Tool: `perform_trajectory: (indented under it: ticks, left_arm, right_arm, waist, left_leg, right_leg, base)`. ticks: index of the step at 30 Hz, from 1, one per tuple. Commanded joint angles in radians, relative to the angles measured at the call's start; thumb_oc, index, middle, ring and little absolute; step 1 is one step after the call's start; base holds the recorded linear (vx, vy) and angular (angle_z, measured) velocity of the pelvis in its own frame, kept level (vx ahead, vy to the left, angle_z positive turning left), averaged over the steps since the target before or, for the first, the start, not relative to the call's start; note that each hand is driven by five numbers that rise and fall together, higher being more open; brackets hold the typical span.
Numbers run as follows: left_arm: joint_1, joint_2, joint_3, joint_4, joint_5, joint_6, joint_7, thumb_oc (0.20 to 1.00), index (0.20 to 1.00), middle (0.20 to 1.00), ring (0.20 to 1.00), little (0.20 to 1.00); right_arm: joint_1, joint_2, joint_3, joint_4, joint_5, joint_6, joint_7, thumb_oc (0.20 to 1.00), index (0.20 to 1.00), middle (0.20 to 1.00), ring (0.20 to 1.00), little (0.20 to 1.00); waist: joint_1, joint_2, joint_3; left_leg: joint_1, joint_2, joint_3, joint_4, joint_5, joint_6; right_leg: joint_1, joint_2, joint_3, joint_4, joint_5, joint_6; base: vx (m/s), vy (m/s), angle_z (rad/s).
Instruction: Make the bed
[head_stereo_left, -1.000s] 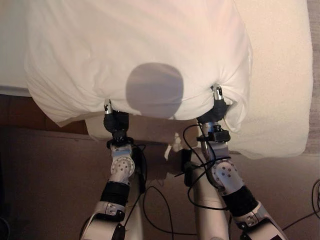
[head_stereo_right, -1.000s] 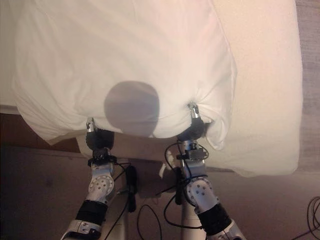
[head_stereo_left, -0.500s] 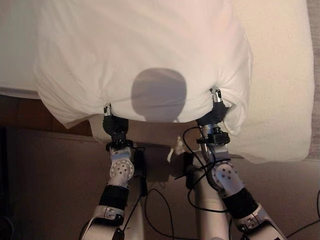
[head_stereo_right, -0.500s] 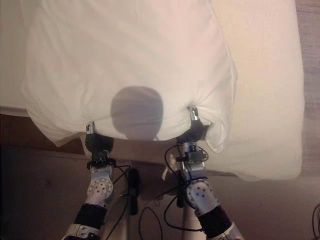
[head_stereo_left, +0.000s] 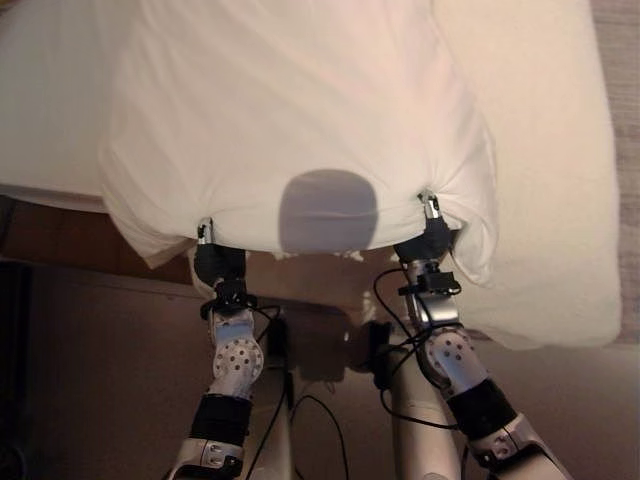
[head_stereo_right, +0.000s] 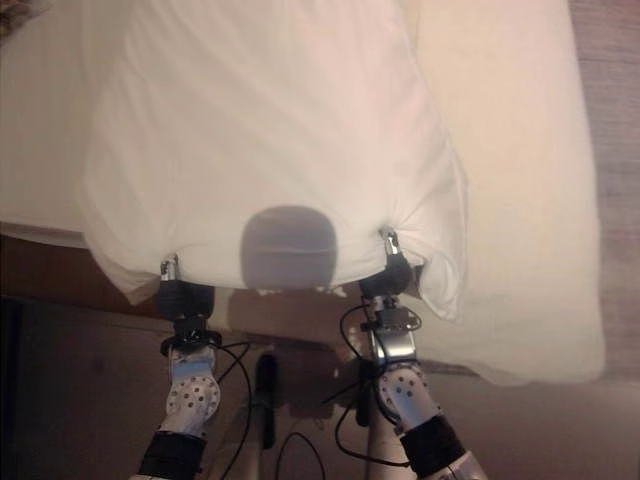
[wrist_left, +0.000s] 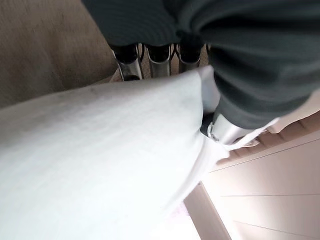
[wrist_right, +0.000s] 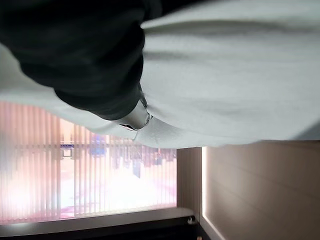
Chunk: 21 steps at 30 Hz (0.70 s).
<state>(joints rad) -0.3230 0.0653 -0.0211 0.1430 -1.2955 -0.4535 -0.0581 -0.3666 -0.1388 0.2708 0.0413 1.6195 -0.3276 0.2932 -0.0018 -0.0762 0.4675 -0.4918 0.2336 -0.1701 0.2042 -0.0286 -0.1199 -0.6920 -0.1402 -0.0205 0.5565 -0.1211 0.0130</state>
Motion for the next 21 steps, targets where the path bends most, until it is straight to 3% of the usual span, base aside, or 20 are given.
perform_trajectory:
  ticks: [1,2,3,4,5,6,7,8,9,10,11,12,13,14,15,16,19,21]
  left_arm:
    - [0.039,0.121,0.126,-0.128,0.024,-0.065,-0.024,0.200,0.200,0.200,0.200,0.200]
    - [0.039,0.121,0.126,-0.128,0.024,-0.065,-0.024,0.200,0.200,0.200,0.200,0.200]
    - [0.028,0.121,0.113,-0.125,0.020,-0.054,-0.028,0.200,0.200,0.200,0.200,0.200]
    - [0.028,0.121,0.105,-0.118,0.021,-0.053,-0.031,0.200,0.200,0.200,0.200,0.200]
    - [0.023,0.126,0.090,-0.114,0.012,-0.052,-0.035,0.200,0.200,0.200,0.200,0.200]
    - [0.028,0.147,0.088,-0.108,0.021,-0.047,-0.045,0.200,0.200,0.200,0.200,0.200]
    - [0.047,0.163,0.086,-0.129,0.037,-0.035,-0.042,0.200,0.200,0.200,0.200,0.200]
    - [0.060,0.170,0.084,-0.131,0.066,-0.022,-0.037,0.200,0.200,0.200,0.200,0.200]
    - [0.057,0.192,0.092,-0.129,0.090,-0.021,-0.038,0.200,0.200,0.200,0.200,0.200]
    - [0.044,0.194,0.086,-0.131,0.078,-0.025,-0.050,0.200,0.200,0.200,0.200,0.200]
    - [0.046,0.186,0.087,-0.141,0.079,-0.021,-0.047,0.200,0.200,0.200,0.200,0.200]
    - [0.061,0.168,0.087,-0.165,0.097,-0.015,-0.037,0.200,0.200,0.200,0.200,0.200]
    - [0.061,0.168,0.087,-0.166,0.097,-0.014,-0.037,0.200,0.200,0.200,0.200,0.200]
    - [0.058,0.163,0.083,-0.178,0.125,-0.014,-0.023,0.200,0.200,0.200,0.200,0.200]
    - [0.056,0.151,0.078,-0.177,0.123,-0.018,-0.018,0.200,0.200,0.200,0.200,0.200]
    - [0.056,0.151,0.078,-0.177,0.123,-0.018,-0.018,0.200,0.200,0.200,0.200,0.200]
    - [0.063,0.134,0.048,-0.189,0.153,-0.007,0.015,0.200,0.200,0.200,0.200,0.200]
    - [0.041,0.120,0.025,-0.181,0.152,-0.014,0.026,0.200,0.200,0.200,0.200,0.200]
  right_arm:
    - [0.130,-0.075,-0.116,-0.165,-0.039,-0.018,0.093,0.200,0.200,0.200,0.200,0.200]
    - [0.130,-0.075,-0.116,-0.165,-0.039,-0.018,0.093,0.200,0.200,0.200,0.200,0.200]
    - [0.164,-0.083,-0.140,-0.161,-0.057,-0.018,0.083,0.200,0.200,0.200,0.200,0.200]
    - [0.174,-0.081,-0.130,-0.160,-0.075,-0.004,0.065,0.200,0.200,0.200,0.200,0.200]
    - [0.184,-0.080,-0.139,-0.177,-0.068,0.001,0.070,0.200,0.200,0.200,0.200,0.200]
    - [0.204,-0.083,-0.151,-0.182,-0.099,0.004,0.061,0.200,0.200,0.200,0.200,0.200]
    - [0.194,-0.077,-0.129,-0.188,-0.113,0.014,0.047,0.200,0.200,0.200,0.200,0.200]
    - [0.187,-0.068,-0.119,-0.190,-0.115,0.023,0.051,0.200,0.200,0.200,0.200,0.200]
    - [0.178,-0.072,-0.127,-0.204,-0.136,0.018,0.051,0.200,0.200,0.200,0.200,0.200]
    - [0.178,-0.078,-0.110,-0.211,-0.131,0.015,0.048,0.200,0.200,0.200,0.200,0.200]
    - [0.173,-0.072,-0.104,-0.206,-0.125,0.015,0.048,0.200,0.200,0.200,0.200,0.200]
    - [0.157,-0.066,-0.102,-0.186,-0.129,0.009,0.040,0.200,0.200,0.200,0.200,0.200]
    - [0.156,-0.066,-0.102,-0.186,-0.129,0.009,0.040,0.200,0.200,0.200,0.200,0.200]
    - [0.148,-0.070,-0.090,-0.181,-0.120,-0.001,0.043,0.200,0.200,0.200,0.200,0.200]
    - [0.142,-0.067,-0.077,-0.175,-0.118,-0.008,0.041,0.200,0.200,0.200,0.200,0.200]
    - [0.141,-0.067,-0.077,-0.175,-0.118,-0.008,0.041,0.200,0.200,0.200,0.200,0.200]
    - [0.154,-0.075,-0.069,-0.150,-0.127,-0.017,0.034,0.200,0.200,0.200,0.200,0.200]
    - [0.146,-0.077,-0.070,-0.144,-0.135,-0.023,0.023,0.200,0.200,0.200,0.200,0.200]
  waist:
    - [0.005,0.049,-0.069]
    - [0.005,0.049,-0.072]
    - [-0.018,0.048,-0.063]
    - [-0.014,0.049,-0.058]
    - [-0.027,0.050,-0.051]
    - [-0.030,0.061,-0.051]
    - [-0.009,0.075,-0.054]
    - [-0.008,0.086,-0.057]
    - [-0.023,0.092,-0.060]
    - [-0.026,0.096,-0.063]
    - [-0.017,0.095,-0.066]
    - [-0.008,0.091,-0.055]
    - [-0.010,0.090,-0.056]
    - [-0.013,0.080,-0.044]
    - [-0.008,0.071,-0.040]
    - [-0.007,0.070,-0.041]
    - [-0.022,0.067,-0.043]
    - [-0.023,0.074,-0.042]
  left_leg:
    - [0.055,0.051,0.014,-0.116,0.173,-0.039]
    - [0.044,0.050,0.012,-0.106,0.170,-0.038]
    - [-0.003,0.006,0.074,0.045,0.078,-0.018]
    - [-0.012,-0.050,0.068,0.110,0.008,0.005]
    - [-0.051,-0.113,0.069,0.195,-0.044,0.024]
    - [-0.083,-0.139,0.101,0.249,-0.062,0.024]
    - [-0.084,-0.146,0.122,0.265,-0.093,0.050]
    - [-0.073,-0.151,0.136,0.242,-0.098,0.067]
    - [-0.077,-0.180,0.144,0.236,-0.089,0.083]
    - [-0.073,-0.191,0.154,0.212,-0.079,0.094]
    - [-0.072,-0.204,0.176,0.193,-0.069,0.094]
    - [-0.033,-0.230,0.207,0.139,-0.057,0.103]
    - [-0.033,-0.232,0.208,0.135,-0.052,0.103]
    - [-0.003,-0.254,0.237,0.097,-0.049,0.119]
    - [0.007,-0.268,0.259,0.076,-0.040,0.127]
    - [0.005,-0.269,0.261,0.072,-0.036,0.128]
    - [0.031,-0.314,0.275,0.021,-0.022,0.140]
    - [0.022,-0.333,0.275,0.032,-0.012,0.142]
  right_leg:
    - [0.066,-0.051,0.080,-0.156,0.102,0.181]
    - [0.062,-0.051,0.081,-0.160,0.107,0.182]
    - [0.114,-0.143,0.084,-0.214,0.191,0.223]
    - [0.140,-0.191,0.086,-0.245,0.235,0.225]
    - [0.182,-0.259,0.108,-0.357,0.407,0.226]
    - [0.203,-0.303,0.062,-0.415,0.487,0.215]
    - [0.223,-0.337,-0.025,-0.472,0.516,0.208]
    - [0.239,-0.331,-0.073,-0.501,0.501,0.198]
    - [0.222,-0.271,-0.014,-0.425,0.428,0.179]
    - [0.201,-0.234,-0.016,-0.391,0.366,0.161]
    - [0.189,-0.220,-0.065,-0.392,0.336,0.157]
    - [0.191,-0.145,-0.136,-0.343,0.246,0.137]
    - [0.188,-0.147,-0.136,-0.342,0.246,0.136]
    - [0.149,-0.028,-0.116,-0.249,0.183,0.116]
    - [0.140,0.016,-0.132,-0.219,0.164,0.110]
    - [0.137,0.015,-0.131,-0.220,0.166,0.109]
    - [0.142,0.150,-0.094,-0.156,0.102,0.083]
    - [0.144,0.170,-0.070,-0.170,0.108,0.062]
  base:
    - [0.06,0.587,-0.21]
    - [0.07,0.652,-0.36]
    - [0.09,0.571,-0.42]
    - [0.13,0.906,0.05]
    - [0.14,0.911,0.50]
    - [0.15,0.877,0.75]
    - [0.13,0.743,0.37]
    - [0.10,0.729,-0.46]
    - [0.05,0.654,-1.17]
    - [0.03,0.609,-1.01]
    - [0.02,0.641,-0.43]
    - [-0.01,0.448,0.09]
    - [-0.04,0.495,-0.01]
    - [-0.06,0.296,-0.21]
    - [-0.06,0.296,-0.23]
    - [-0.03,0.127,-0.16]
    - [-0.02,0.075,0.09]
    - [-0.05,0.002,0.02]
